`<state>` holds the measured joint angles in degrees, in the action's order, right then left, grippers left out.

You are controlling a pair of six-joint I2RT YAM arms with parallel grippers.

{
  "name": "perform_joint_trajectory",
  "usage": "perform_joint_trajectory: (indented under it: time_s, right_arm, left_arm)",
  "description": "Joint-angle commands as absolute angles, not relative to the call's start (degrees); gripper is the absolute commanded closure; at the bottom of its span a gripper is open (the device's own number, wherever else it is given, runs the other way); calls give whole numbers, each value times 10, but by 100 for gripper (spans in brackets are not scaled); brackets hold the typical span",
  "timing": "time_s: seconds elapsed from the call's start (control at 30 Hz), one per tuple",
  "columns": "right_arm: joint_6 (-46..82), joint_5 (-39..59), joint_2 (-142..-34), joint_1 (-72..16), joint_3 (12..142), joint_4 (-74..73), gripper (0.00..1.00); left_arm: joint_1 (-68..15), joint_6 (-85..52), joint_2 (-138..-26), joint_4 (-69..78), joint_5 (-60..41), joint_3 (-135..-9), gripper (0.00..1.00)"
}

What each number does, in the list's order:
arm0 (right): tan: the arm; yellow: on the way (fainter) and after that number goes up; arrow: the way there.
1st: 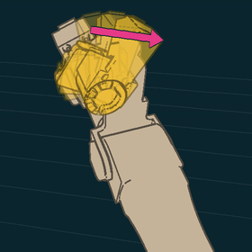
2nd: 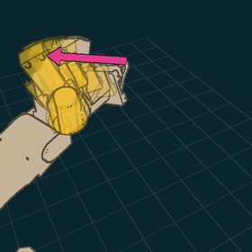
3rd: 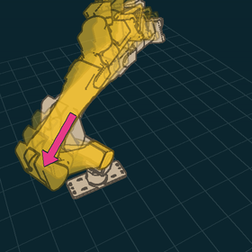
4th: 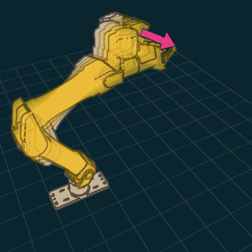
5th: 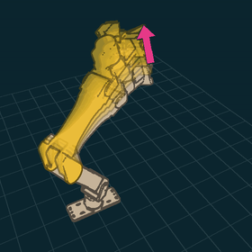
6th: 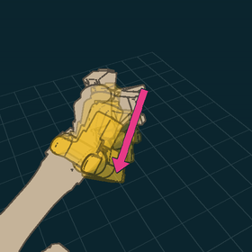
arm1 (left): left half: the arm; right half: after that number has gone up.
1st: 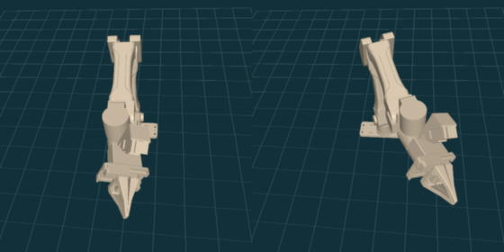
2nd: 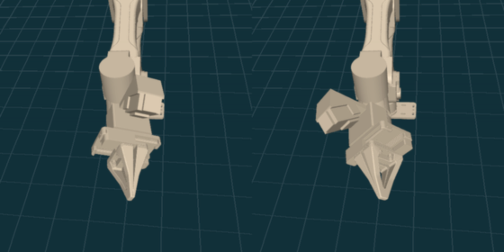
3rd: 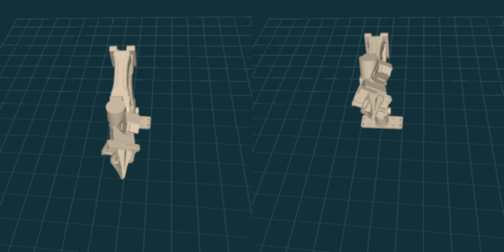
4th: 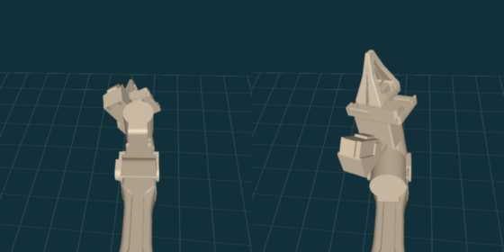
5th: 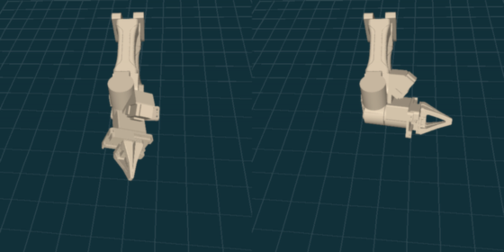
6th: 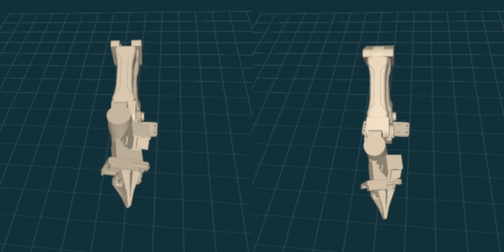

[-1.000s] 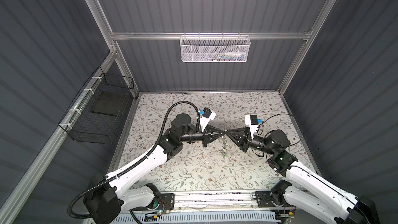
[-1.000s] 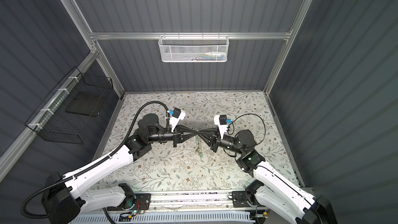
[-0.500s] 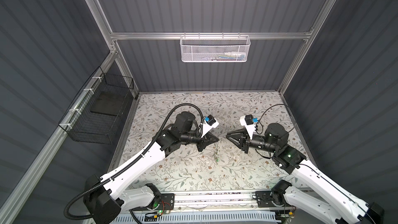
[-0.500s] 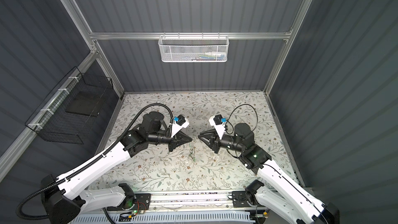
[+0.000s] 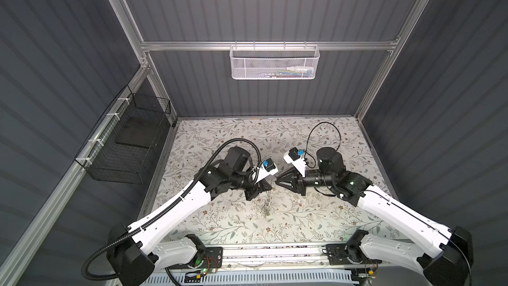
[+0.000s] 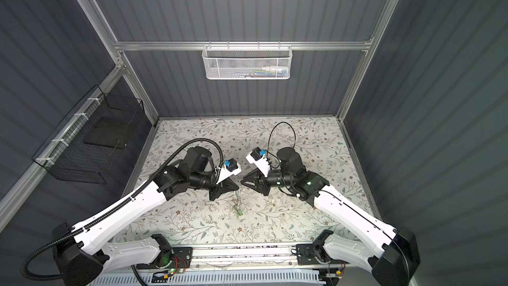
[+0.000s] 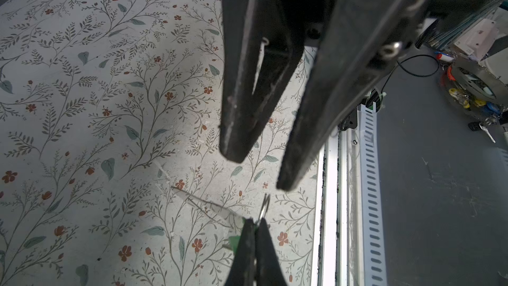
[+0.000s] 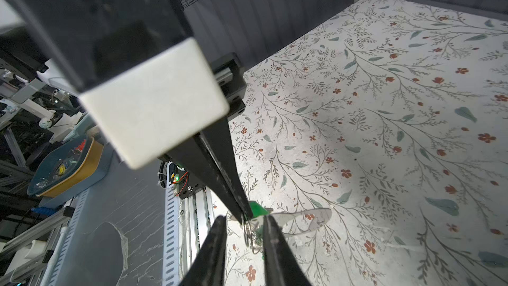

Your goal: Put the keys on the keyring

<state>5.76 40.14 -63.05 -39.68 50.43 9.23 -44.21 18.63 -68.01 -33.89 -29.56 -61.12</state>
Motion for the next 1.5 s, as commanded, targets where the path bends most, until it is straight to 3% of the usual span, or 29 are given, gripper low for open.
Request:
perform_joint_trajectory:
  time_s: [0.0, 0.43, 0.87, 1.03, 1.23, 1.27, 1.3, 1.47]
  right_arm:
    - [38, 425, -645, -401, 521, 112, 73]
    - [31, 446, -677, -407, 524, 119, 74]
    - [32, 446, -684, -416, 523, 108, 84]
    - [28, 451, -688, -419, 522, 108, 100]
    - [37, 446, -674, -419, 507, 83, 100]
    - [39, 443, -669, -419, 503, 76, 100]
    - [42, 439, -664, -418, 498, 67, 100]
    - [70, 408, -634, -407, 466, 11, 100]
  left_arm:
    - [-444, 202, -661, -342, -303, -619, 100]
    - [-444, 193, -671, -336, -307, -625, 100]
    - [-443, 187, -680, -333, -315, -630, 100]
    - [-443, 184, -679, -328, -319, -630, 100]
    - [-444, 169, -675, -317, -312, -627, 100]
    - [-444, 164, -673, -316, -311, -627, 96]
    - [-444, 157, -671, -312, -306, -628, 80]
    - [-444, 117, -632, -282, -281, -619, 72]
